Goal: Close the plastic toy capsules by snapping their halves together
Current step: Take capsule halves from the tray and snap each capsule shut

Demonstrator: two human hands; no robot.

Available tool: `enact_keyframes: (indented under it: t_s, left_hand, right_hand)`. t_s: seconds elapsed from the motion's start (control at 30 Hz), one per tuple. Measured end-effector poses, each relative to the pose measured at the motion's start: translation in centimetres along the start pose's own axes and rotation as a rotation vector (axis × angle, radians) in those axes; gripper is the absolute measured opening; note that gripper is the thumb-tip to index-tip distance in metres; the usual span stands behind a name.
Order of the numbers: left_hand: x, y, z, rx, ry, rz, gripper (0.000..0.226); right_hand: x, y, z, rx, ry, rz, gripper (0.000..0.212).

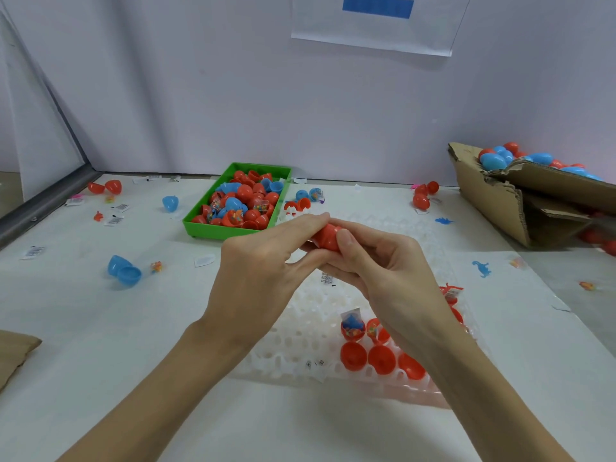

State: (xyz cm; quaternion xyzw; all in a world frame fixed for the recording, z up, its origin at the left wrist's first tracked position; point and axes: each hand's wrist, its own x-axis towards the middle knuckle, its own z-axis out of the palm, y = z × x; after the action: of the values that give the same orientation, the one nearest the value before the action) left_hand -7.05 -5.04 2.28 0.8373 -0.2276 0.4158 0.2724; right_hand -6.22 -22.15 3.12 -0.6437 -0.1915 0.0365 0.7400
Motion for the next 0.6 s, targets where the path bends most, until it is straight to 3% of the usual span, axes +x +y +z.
enact_keyframes:
  t_s: [0.23,0.6]
  left_hand:
    - [0.35,-0.07,-0.02,-0.032,-0.083,0.01,0.058]
    - [0.01,-0.24,0.41,-0.013,-0.057,0.05,0.053]
  right_hand:
    - [-0.05,-0.44,-0.33,-0.043,-0.06,-0.014,0.029]
    - [-0.03,-0.41,-0.26,-0.052,-0.029,-0.001,0.027]
